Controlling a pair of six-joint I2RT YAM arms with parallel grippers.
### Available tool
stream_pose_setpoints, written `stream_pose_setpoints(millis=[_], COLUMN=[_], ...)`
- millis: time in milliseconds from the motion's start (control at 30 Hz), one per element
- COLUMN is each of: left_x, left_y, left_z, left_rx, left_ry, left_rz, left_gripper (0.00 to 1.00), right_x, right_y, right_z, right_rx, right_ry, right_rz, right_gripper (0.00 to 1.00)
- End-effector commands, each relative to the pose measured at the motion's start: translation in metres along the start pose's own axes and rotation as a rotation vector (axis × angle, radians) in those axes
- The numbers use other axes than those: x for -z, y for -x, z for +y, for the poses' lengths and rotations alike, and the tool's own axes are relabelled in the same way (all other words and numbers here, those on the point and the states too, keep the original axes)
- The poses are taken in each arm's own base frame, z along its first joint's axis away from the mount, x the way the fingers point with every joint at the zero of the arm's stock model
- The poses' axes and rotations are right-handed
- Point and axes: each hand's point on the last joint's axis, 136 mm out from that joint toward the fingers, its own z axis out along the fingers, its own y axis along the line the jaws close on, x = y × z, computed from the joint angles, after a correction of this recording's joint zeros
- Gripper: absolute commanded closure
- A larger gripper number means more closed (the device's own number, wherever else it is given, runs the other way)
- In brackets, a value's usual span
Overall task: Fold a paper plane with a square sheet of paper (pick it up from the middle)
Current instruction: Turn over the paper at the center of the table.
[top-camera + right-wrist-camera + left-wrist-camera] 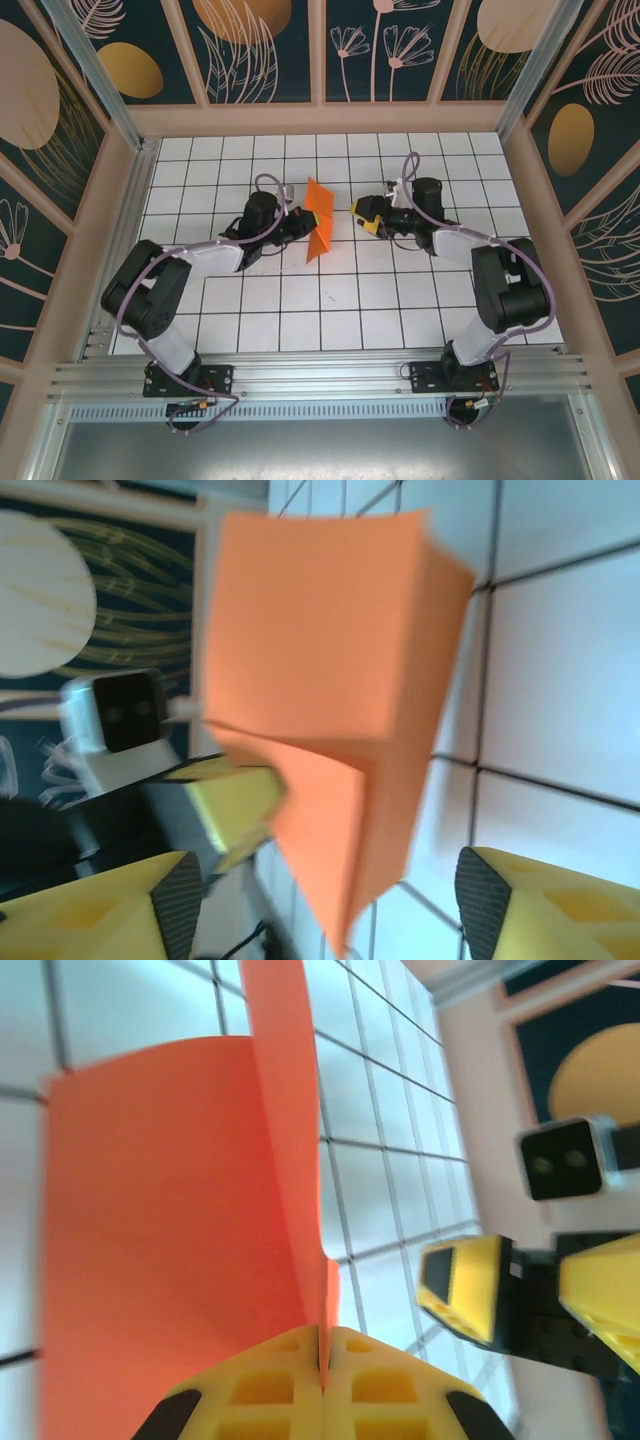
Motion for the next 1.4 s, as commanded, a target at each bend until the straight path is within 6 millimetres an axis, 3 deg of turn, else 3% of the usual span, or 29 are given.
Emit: stream_pose_setpoints(millis=[0,133,233,333,467,567,933,1133,1367], left_x=[0.04,0.075,0.083,0.076,0.048,0.026,-0.044,-0.062,-0.077], left_y=[0.028,0.052,0.056,0.055,0.032,0.016,-0.039,-0.054,-0.06], left_z=[0.033,0.052,0.063,0.067,0.089,0.093,0.084,0.08,0.045], left_rx=[-0.188,-0.293,-0.345,-0.405,-0.505,-0.572,-0.702,-0.697,-0.633], left_ry=[0.389,0.687,0.84,0.96,1.134,1.184,1.145,1.087,0.904], left_rz=[-0.053,-0.071,-0.057,-0.039,0.063,0.115,0.258,0.303,0.32], left_gripper=[0.97,0.96,0.95,0.95,0.95,0.95,0.85,0.71,0.6], right_x=[0.02,0.039,0.048,0.054,0.059,0.06,0.064,0.07,0.089], right_y=[0.021,0.031,0.034,0.034,0.032,0.031,0.033,0.035,0.042], right_z=[-0.01,-0.014,-0.02,-0.026,-0.03,-0.034,-0.035,-0.036,-0.033], right_rx=[0.093,0.121,0.12,0.11,0.106,0.094,0.072,0.059,0.043], right_ry=[-0.185,-0.284,-0.342,-0.377,-0.394,-0.406,-0.411,-0.422,-0.441], right_rz=[-0.135,-0.23,-0.28,-0.308,-0.325,-0.327,-0.343,-0.364,-0.442], right_gripper=[0.27,0.25,0.24,0.24,0.24,0.24,0.24,0.24,0.24])
